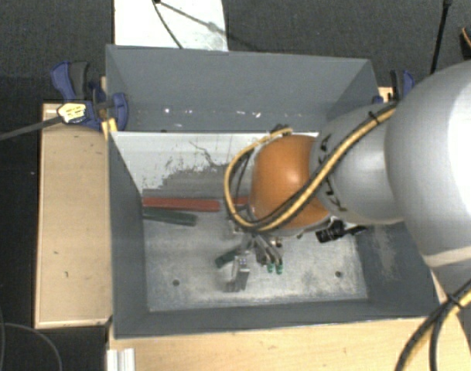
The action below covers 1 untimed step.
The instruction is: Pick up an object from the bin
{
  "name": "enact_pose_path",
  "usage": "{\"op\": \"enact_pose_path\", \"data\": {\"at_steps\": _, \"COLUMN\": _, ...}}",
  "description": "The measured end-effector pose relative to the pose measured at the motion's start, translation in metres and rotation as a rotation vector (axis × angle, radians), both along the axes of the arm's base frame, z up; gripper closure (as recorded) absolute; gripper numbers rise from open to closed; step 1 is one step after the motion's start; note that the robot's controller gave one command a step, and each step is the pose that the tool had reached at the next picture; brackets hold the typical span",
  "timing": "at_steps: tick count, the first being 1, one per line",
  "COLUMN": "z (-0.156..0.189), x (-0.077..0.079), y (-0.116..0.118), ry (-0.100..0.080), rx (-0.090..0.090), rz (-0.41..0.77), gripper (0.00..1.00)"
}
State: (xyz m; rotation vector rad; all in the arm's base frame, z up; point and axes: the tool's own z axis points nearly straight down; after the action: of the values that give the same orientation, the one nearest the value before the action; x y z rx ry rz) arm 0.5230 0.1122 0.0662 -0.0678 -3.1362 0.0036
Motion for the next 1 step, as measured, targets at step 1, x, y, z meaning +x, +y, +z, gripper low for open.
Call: {"op": "enact_pose_path", "data": {"at_steps": 1, "z": 0.0003, "x": 0.0002, "y": 0.0001, "ry": -0.003, "rx": 0.003, "rz": -0.007, "gripper": 0.00}}
